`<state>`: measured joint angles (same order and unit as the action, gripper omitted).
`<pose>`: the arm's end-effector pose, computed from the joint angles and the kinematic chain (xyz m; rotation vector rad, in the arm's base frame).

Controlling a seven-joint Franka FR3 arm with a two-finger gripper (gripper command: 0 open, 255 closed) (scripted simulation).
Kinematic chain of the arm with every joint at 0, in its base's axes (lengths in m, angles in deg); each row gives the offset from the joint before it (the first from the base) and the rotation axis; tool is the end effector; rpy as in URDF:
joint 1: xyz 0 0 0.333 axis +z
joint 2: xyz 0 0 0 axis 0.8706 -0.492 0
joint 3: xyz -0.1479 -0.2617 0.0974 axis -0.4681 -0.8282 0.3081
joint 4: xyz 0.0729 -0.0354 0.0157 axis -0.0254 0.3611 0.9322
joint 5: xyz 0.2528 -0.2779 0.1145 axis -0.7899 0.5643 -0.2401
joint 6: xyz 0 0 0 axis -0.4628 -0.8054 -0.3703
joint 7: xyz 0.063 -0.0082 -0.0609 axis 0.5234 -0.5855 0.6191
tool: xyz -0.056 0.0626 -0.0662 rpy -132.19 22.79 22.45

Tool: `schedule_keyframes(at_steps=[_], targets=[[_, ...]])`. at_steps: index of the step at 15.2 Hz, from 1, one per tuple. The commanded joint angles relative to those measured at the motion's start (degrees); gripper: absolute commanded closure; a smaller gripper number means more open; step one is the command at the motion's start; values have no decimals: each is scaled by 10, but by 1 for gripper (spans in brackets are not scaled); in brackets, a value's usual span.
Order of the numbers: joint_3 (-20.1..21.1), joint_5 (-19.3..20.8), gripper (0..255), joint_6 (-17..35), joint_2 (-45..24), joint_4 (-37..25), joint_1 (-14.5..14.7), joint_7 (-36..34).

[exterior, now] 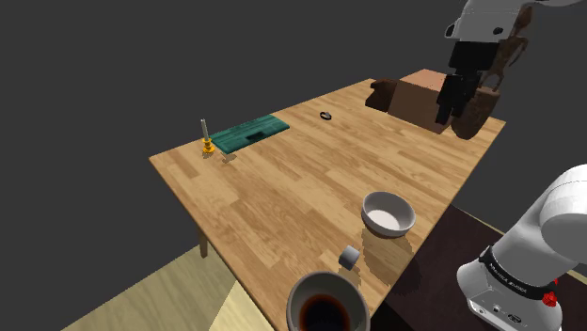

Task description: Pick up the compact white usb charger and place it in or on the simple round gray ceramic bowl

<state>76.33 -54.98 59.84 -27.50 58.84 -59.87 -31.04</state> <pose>0.2992 -0.0033 0.5513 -3.0430 -0.0123 0.2041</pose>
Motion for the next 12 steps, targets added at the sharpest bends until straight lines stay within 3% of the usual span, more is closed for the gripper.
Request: schedule_keyframes(at_steps=[1, 12], targets=[[0, 0, 0, 0, 0, 0, 0, 0], [114, -64, 0, 206, -2, 165, 61, -67]])
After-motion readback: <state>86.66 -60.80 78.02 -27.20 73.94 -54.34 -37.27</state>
